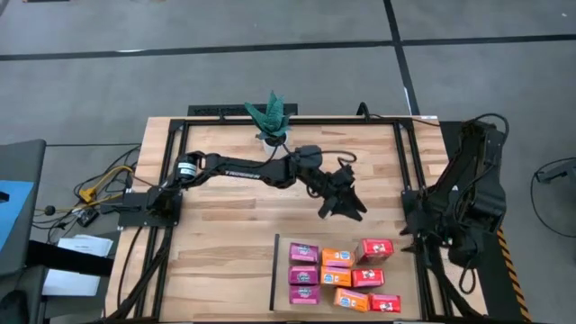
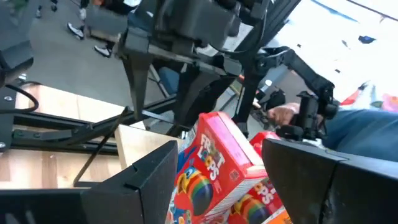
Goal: Stack cereal on shelf
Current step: Put the red cereal box on the upper right shelf
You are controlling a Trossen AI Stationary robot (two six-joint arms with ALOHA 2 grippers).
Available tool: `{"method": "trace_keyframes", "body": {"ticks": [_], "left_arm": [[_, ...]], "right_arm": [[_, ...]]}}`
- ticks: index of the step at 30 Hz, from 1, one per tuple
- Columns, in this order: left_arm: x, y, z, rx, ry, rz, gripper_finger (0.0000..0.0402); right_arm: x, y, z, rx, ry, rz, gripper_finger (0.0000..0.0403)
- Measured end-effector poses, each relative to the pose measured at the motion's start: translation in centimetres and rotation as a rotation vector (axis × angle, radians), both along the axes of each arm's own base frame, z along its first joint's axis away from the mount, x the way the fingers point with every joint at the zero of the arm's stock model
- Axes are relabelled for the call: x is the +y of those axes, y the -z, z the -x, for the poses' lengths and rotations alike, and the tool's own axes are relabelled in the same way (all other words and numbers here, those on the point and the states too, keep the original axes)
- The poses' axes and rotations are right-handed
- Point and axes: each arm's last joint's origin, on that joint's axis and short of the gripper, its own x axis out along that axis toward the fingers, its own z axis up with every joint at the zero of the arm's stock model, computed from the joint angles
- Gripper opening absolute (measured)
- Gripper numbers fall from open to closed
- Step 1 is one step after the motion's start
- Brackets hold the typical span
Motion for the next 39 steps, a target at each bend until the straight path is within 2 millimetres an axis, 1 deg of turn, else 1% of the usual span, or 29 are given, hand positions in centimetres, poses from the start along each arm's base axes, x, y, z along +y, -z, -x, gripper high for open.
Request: {"method": "trace_keyframes", "body": {"ticks": [2, 5, 9, 12, 16, 21, 23, 25, 30, 34, 39], "left_arm": [[0.7, -0.5, 0.0, 0.007, 0.011, 0.014, 0.0221], [1.4, -1.7, 0.0, 0.014, 0.059, 0.032, 0.0201], [2.2, -3.4, 0.3, 0.021, 0.162, 0.051, 0.0159], [2.6, -5.7, 1.1, -0.007, 0.208, 0.055, 0.0123], [3.4, -10.2, 3.6, -0.106, 0.212, 0.023, 0.0071], [4.0, -14.8, 7.3, -0.184, 0.141, -0.071, 0.0011], [4.0, -16.7, 9.2, -0.21, 0.084, -0.119, 0.0004], [3.8, -18.4, 11.1, -0.225, 0.011, -0.171, 0.0006], [3.6, -20.7, 15.0, -0.211, -0.15, -0.299, 0.0007], [3.2, -22.2, 17.9, -0.194, -0.251, -0.365, 0.0007], [2.7, -22.8, 19.5, -0.173, -0.321, -0.416, 0.0008]], "right_arm": [[-0.8, -0.5, 0.2, -0.016, 0.032, 0.028, 0.0237], [-1.3, -0.6, 0.3, -0.073, 0.065, 0.073, 0.0206], [-1.2, -0.4, 0.0, -0.167, 0.058, 0.151, 0.0164], [-1.0, -0.3, -0.3, -0.209, 0.043, 0.198, 0.0139], [-0.7, -0.2, -0.5, -0.257, 0.053, 0.252, 0.0111], [-0.3, 0.1, -0.8, -0.284, 0.064, 0.293, 0.0087], [-0.1, 0.2, -0.9, -0.294, 0.067, 0.304, 0.0077], [0.1, 0.2, -1.0, -0.301, 0.058, 0.309, 0.0068], [0.2, 0.0, -1.1, -0.34, 0.075, 0.312, 0.0048], [0.6, -0.2, -1.3, -0.359, 0.046, 0.295, 0.003], [0.6, -0.2, -1.8, -0.354, 0.025, 0.305, 0.001]]}}
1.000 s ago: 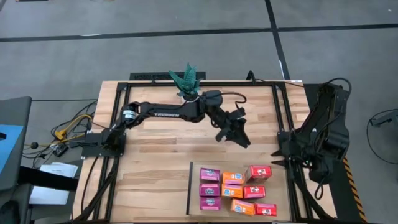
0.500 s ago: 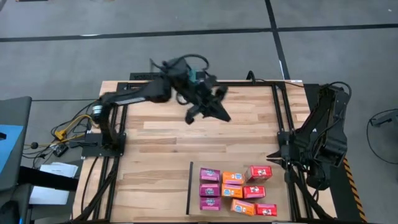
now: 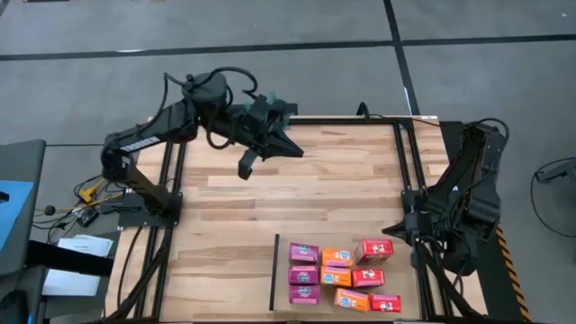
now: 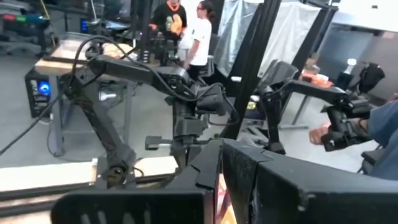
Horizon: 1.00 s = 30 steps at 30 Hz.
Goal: Stack cereal on shelf
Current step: Put the red cereal box on the upper right shelf
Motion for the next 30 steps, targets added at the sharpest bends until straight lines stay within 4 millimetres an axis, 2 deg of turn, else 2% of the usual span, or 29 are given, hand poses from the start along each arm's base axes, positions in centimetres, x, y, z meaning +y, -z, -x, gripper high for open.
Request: {"method": "trace_keyframes", "body": {"ticks": [4, 8, 16, 24, 30], "left_arm": [[-0.1, -0.3, 0.7, 0.008, -0.012, -0.007, 0.0008], [-0.1, 0.0, 0.7, 0.031, -0.016, -0.012, 0.0008], [-0.1, 0.5, 0.7, 0.079, -0.018, -0.03, 0.0008], [0.0, 1.1, 0.7, 0.125, -0.045, -0.049, 0.0008], [0.0, 1.5, 0.7, 0.167, -0.062, -0.052, 0.0008]], "right_arm": [[0.0, 0.0, -0.3, 0.026, -0.01, -0.012, 0.0017], [0.2, 0.0, -0.6, 0.06, -0.048, -0.045, 0.0028], [0.5, 0.0, -0.6, 0.115, -0.095, -0.094, 0.001], [1.0, -0.2, -0.7, 0.131, -0.127, -0.171, 0.0025], [1.0, -0.3, -0.6, 0.134, -0.136, -0.19, 0.0014]]}}
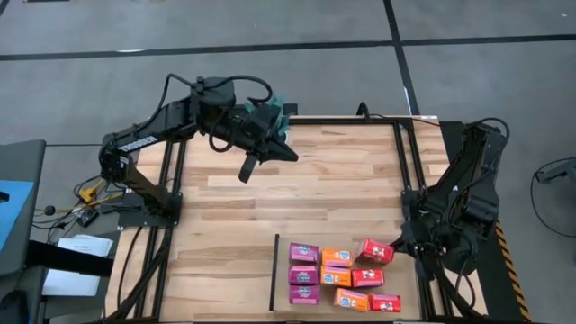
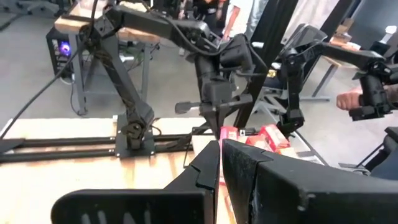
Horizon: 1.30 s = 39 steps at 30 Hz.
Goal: Stack cereal on shelf
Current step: Put the red cereal box on the upper right shelf
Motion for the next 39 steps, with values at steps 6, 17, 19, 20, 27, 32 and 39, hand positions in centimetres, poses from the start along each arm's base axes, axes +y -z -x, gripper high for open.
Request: {"method": "trace_keyframes", "body": {"ticks": [6, 17, 19, 20, 27, 32, 39], "left_arm": [[0.0, 0.3, 0.0, 0.029, -0.001, 0.002, 0.0008], [0.0, 0.3, 0.0, 0.035, -0.002, 0.004, 0.0008], [0.0, 0.3, 0.0, 0.036, -0.002, 0.004, 0.0008], [0.0, 0.3, 0.0, 0.035, -0.002, 0.004, 0.0008], [0.0, 0.6, 0.1, 0.059, 0.002, -0.007, 0.0008], [0.0, 0.7, 0.1, 0.072, 0.002, -0.009, 0.0008], [0.0, 0.8, 0.1, 0.067, 0.007, -0.034, 0.0008]], "right_arm": [[-0.9, -0.4, -0.5, -0.055, 0.015, 0.073, 0.0018], [-2.5, -0.3, -3.0, 0.022, -0.087, 0.136, 0.0011], [-2.5, -0.2, -3.1, 0.052, -0.107, 0.102, 0.0013], [-2.4, -0.2, -3.1, 0.061, -0.11, 0.087, 0.0015], [-2.0, -0.4, -2.9, 0.062, -0.11, 0.03, 0.0013], [-1.7, -0.4, -2.7, 0.065, -0.121, -0.001, 0.0012], [-1.7, -0.5, -2.6, 0.074, -0.102, -0.04, 0.0017]]}}
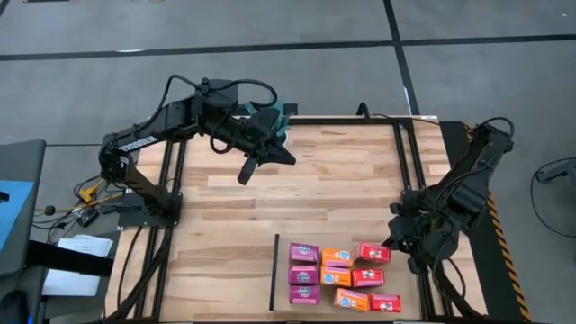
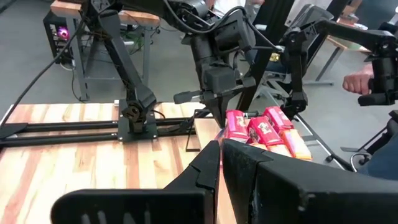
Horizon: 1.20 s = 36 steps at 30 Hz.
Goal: Stack cereal on shelf
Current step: Put the red cereal box on the upper right shelf
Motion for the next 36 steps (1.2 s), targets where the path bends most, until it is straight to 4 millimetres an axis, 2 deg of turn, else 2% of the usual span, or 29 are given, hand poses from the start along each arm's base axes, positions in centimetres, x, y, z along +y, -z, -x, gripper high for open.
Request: {"method": "trace_keyframes", "body": {"ticks": [9, 21, 36], "left_arm": [[-0.1, 0.1, 0.0, 0.01, 0.005, 0.001, 0.0008], [-0.2, 0.1, 0.0, 0.01, 0.006, 0.002, 0.0008], [-0.2, 0.2, 0.0, 0.019, 0.012, -0.021, 0.0008]], "right_arm": [[-1.2, -1.8, 0.6, 0.0, 0.019, 0.058, 0.0013], [-3.2, -2.1, -1.5, -0.008, -0.019, 0.141, 0.0012], [-2.8, -2.1, -2.5, -0.012, -0.112, 0.098, 0.0012]]}}
